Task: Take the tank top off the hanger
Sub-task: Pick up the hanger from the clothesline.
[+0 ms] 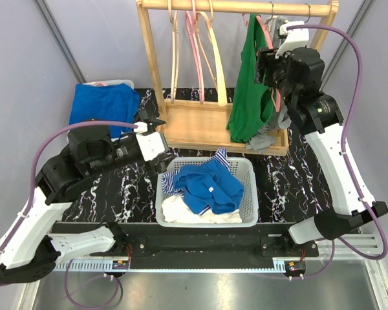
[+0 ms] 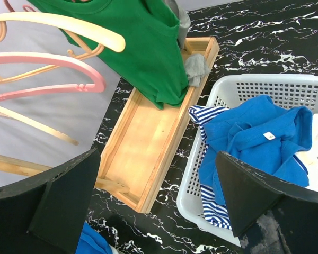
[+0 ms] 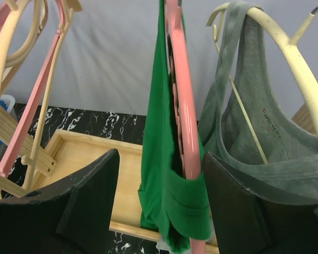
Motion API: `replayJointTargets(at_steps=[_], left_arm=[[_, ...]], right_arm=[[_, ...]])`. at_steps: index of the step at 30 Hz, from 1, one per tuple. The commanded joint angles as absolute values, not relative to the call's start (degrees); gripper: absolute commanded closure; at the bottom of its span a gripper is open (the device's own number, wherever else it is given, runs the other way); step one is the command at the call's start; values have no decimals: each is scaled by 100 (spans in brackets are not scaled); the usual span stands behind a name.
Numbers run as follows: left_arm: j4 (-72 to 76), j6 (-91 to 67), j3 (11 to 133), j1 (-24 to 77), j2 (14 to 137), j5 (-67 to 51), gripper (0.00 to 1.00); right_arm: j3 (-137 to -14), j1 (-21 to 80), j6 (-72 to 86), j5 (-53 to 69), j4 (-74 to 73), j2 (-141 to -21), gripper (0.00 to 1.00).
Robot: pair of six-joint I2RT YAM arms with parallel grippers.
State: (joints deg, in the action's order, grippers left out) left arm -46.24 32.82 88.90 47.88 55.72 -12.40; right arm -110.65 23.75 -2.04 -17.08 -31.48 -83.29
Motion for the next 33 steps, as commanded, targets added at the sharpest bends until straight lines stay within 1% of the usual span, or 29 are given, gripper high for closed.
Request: replayJointTargets(at_steps=[1,8,15,18,19,20,23,24,28,30,31,33], left_arm=[[-4377,3349,8965,4746,5458,-1204,1],[-4386,3349,8868,4720,5405,-1230,1],[-4377,3331,8859,4658,5405,-1283,1],[-4386,3340,8816,4658,5396,-1309,1],[-4386,3331,8815,4658,5396,-1310,1],[-4386,3322,8798,4658,5396,-1310,1],[-4386,3322,8763,4650,5370,-1318,1],[-4386,3322,8754,4649,5361,-1310,1],[-4386,3331,8692,4641,5344,-1327,1],[-4386,3322,8710,4641,5352,-1345,1],[-4386,3322,8719,4649,5361,-1353,1],[-4386,3331,8727,4632,5361,-1354,1]], right_arm=[[-11039,2215,-132,-1319,-2865,-8086,26],[-10855,2171,-141,-1309,-2795,-8068,23],[-10451,2031,-202,-1380,-2514,-7963,22],[-10328,1908,-97,-1231,-2426,-8024,24],[-10292,1899,-79,-1213,-2400,-8033,26],[-10257,1881,-70,-1187,-2365,-8059,30],[-10064,1872,-53,-1151,-2259,-8051,35],[-9985,1863,-70,-1160,-2241,-8033,39],[-9809,1872,-79,-1055,-2136,-7972,43],[-9791,1863,-53,-976,-2092,-7954,50],[-9791,1863,-53,-958,-2100,-7963,60],[-9835,1872,-44,-949,-2092,-7980,72]])
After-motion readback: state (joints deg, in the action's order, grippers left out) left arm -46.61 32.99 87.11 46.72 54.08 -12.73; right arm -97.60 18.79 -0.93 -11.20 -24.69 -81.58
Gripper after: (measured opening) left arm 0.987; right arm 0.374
